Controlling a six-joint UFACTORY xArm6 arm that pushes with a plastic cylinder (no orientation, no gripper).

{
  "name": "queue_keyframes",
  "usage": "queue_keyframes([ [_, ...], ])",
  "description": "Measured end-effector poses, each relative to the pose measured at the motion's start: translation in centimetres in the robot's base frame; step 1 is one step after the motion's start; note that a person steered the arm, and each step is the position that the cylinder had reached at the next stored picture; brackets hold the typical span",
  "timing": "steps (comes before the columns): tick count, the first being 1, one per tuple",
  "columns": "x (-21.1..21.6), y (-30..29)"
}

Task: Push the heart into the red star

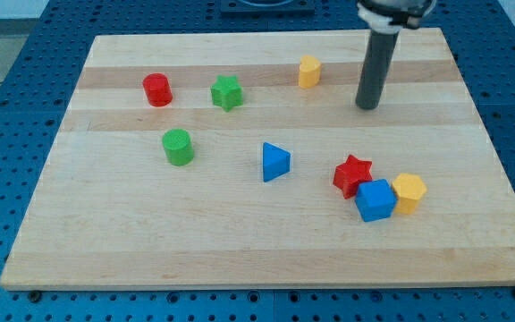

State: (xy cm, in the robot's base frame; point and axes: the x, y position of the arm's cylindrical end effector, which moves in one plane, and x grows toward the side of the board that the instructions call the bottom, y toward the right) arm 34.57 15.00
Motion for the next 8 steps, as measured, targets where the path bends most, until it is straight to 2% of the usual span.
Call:
queue_keyframes([
  [1, -5.6, -0.5],
  [2, -6.6, -5.8],
  [3, -4.6, -12.7],
  [4, -4.2, -13.6],
  [5, -5.2, -17.6],
  [6, -2.9, -20.1],
  [7, -0.8, -16.4],
  [8, -1.2, -13.7],
])
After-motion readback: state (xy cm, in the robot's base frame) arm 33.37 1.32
